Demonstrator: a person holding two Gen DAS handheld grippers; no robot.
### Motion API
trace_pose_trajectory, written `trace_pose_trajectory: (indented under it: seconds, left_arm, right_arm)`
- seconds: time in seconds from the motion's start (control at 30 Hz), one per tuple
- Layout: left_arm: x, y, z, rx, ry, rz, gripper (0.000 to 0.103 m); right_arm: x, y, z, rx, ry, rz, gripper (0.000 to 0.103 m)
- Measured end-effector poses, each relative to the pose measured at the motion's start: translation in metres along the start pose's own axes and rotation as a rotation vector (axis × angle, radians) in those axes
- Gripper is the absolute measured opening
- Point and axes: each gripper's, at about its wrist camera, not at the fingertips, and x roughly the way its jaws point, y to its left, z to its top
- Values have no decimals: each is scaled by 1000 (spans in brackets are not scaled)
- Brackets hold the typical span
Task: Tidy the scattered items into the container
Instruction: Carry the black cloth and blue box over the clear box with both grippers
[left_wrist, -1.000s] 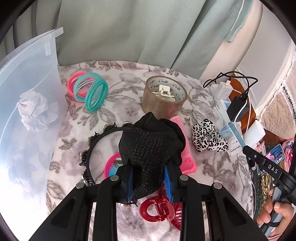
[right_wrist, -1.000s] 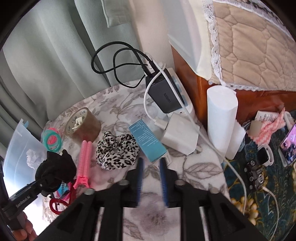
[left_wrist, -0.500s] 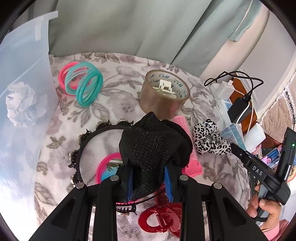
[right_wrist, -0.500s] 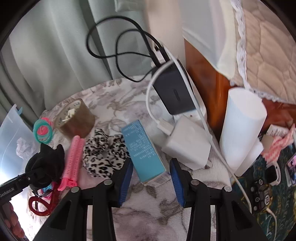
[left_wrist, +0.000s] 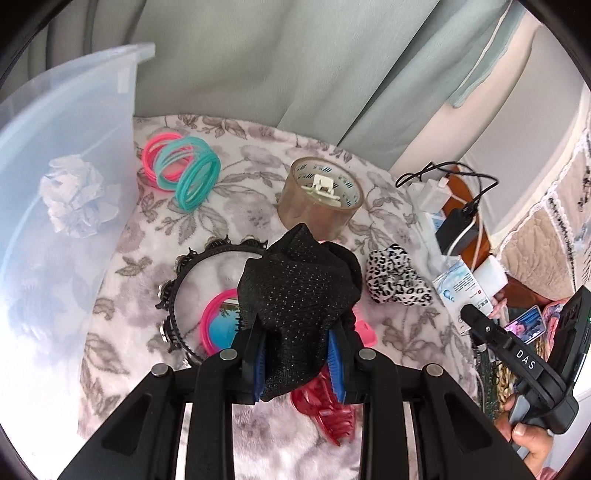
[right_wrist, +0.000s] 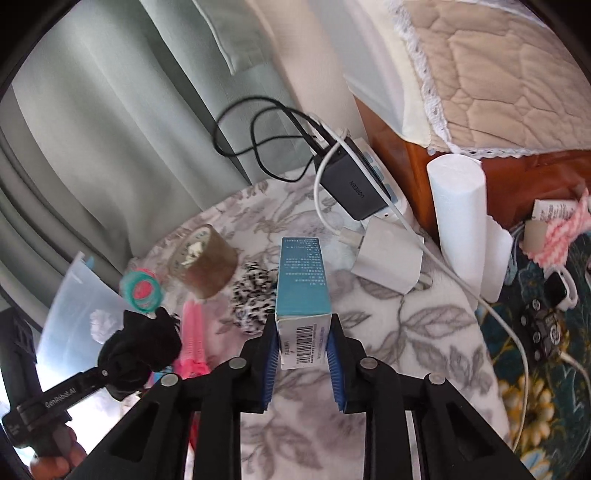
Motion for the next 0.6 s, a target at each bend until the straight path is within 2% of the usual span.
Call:
trace_pose_trajectory:
  seconds: [0.1,0.23,0.4,0.6]
  left_arm:
    - [-27,-4,-2,6,-47,-21,29]
    - [-65,-4,-2,1,-114,-53,29]
    - [-116,-2,-5,7,-200,-57,29]
    - [-165,10,-10,-8,-299,-55,29]
  right_arm:
    - [-21,12,-4,20,-28,21,27]
    - [-52,40,0,-17,-80,41,26]
    - [-102,75,-3,-78,-175,80,27]
    - [-139,111,-10,-146,-219,105,27]
